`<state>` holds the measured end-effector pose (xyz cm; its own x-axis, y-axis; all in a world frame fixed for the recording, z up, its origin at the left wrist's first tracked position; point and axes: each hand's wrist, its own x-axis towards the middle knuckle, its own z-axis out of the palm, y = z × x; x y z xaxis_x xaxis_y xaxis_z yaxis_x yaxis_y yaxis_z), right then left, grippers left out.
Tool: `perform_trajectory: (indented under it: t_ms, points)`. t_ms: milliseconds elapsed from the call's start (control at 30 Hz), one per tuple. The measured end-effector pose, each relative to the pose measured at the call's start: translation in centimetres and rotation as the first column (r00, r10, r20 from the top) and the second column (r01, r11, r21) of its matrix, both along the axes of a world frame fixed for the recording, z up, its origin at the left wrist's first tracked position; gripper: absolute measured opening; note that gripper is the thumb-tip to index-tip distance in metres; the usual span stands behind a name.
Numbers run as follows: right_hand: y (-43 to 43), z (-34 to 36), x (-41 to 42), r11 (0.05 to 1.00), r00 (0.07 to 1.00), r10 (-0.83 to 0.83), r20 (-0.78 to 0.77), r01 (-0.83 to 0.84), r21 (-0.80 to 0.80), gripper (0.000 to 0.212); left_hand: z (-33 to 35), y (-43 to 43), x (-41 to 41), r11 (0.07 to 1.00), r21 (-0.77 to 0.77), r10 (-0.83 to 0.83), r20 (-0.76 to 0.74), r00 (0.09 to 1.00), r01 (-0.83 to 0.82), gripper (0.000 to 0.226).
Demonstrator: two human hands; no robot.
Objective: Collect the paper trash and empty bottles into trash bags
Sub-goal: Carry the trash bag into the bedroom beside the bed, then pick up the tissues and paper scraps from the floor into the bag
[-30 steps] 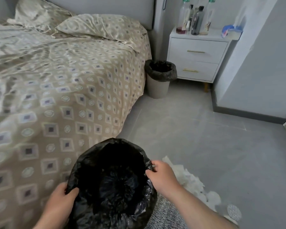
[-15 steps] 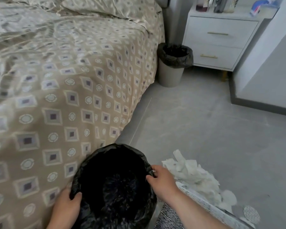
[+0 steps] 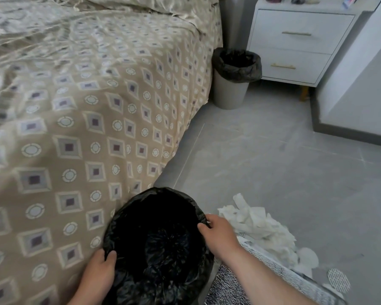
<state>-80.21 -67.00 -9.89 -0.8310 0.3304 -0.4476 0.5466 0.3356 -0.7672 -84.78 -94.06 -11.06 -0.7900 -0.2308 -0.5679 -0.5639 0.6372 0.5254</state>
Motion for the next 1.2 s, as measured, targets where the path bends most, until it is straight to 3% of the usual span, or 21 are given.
perform_trajectory:
  t_ms: [100, 167, 233, 300, 333, 400, 533, 633, 767, 867, 933, 1000, 1033, 1133, 1200]
  points:
    - [0.2, 0.5, 0.1, 1.000, 1.000, -0.006, -0.013, 0.006, -0.005, 0.013, 1.2, 0.4, 0.2, 0.999, 0.011, -0.044, -0.018, 0.999, 0.044, 0.029]
    - [0.4, 0.9, 0.5, 1.000, 1.000, -0.016, -0.026, 0.015, -0.015, 0.014, 2.9, 0.4, 0.4, 0.994, 0.026, -0.111, 0.055, 0.992, 0.109, 0.052]
    - [1.1, 1.7, 1.2, 0.999, 0.999, -0.032, -0.002, 0.032, -0.015, 0.039, 5.7, 0.4, 0.8, 0.952, -0.142, -0.267, 0.044, 0.963, 0.270, 0.078]
    - [2.3, 2.9, 2.1, 1.000, 1.000, -0.021, 0.000, 0.021, 0.017, 0.054, 9.1, 1.2, 1.5, 0.834, -0.406, -0.440, -0.082, 0.894, 0.373, 0.084]
    - [3.0, 3.6, 2.6, 0.999, 1.000, -0.005, -0.015, 0.006, 0.042, 0.054, 10.6, 1.8, 1.9, 0.808, -0.442, -0.507, -0.181, 0.843, 0.391, 0.088]
    - [4.8, 5.1, 4.1, 0.996, 0.999, 0.026, -0.043, -0.023, 0.083, 0.054, 13.7, 3.3, 2.5, 0.792, -0.407, -0.589, -0.317, 0.743, 0.455, 0.095]
    - [9.1, 7.6, 7.8, 0.984, 0.999, 0.032, -0.036, -0.026, 0.177, 0.052, 16.2, 6.4, 2.8, 0.693, -0.431, -0.721, -0.376, 0.583, 0.579, 0.101]
    - [12.0, 7.9, 11.4, 0.968, 1.000, 0.006, 0.009, -0.008, 0.250, 0.052, 17.4, 10.4, 3.1, 0.518, -0.486, -0.855, -0.325, 0.405, 0.704, 0.105]
    - [14.9, 5.0, 16.5, 0.961, 0.990, -0.026, 0.136, -0.012, 0.275, 0.057, 16.7, 16.8, 4.4, 0.217, -0.544, -0.972, -0.195, 0.129, 0.810, 0.122]
    - [15.9, 2.0, 19.0, 0.967, 0.966, 0.004, 0.258, -0.070, 0.245, 0.062, 13.4, 21.7, 6.4, 0.046, -0.508, -0.995, -0.103, -0.008, 0.860, 0.114]
    - [16.2, 0.3, 19.8, 0.965, 0.950, 0.002, 0.313, -0.084, 0.249, 0.061, 10.0, 24.4, 7.6, 0.013, -0.391, -0.998, -0.057, -0.010, 0.920, 0.096]
    - [16.7, -1.2, 20.6, 0.958, 0.940, -0.038, 0.339, -0.062, 0.278, 0.059, 5.9, 26.9, 8.5, 0.057, -0.277, -0.998, -0.001, 0.058, 0.959, 0.080]
    - [17.0, -1.8, 21.1, 0.956, 0.937, -0.068, 0.342, -0.036, 0.290, 0.058, 4.0, 27.8, 9.0, 0.148, -0.232, -0.988, 0.007, 0.153, 0.962, 0.075]
    - [18.6, -3.4, 22.7, 0.946, 0.924, -0.229, 0.307, 0.138, 0.292, 0.055, 0.0, 28.6, 12.4, 0.578, -0.258, -0.814, -0.112, 0.570, 0.774, 0.068]
    - [19.8, -4.5, 23.6, 0.906, 0.866, -0.398, 0.303, 0.321, 0.275, 0.056, -1.8, 27.7, 16.4, 0.712, -0.292, -0.693, -0.144, 0.707, 0.638, 0.086]
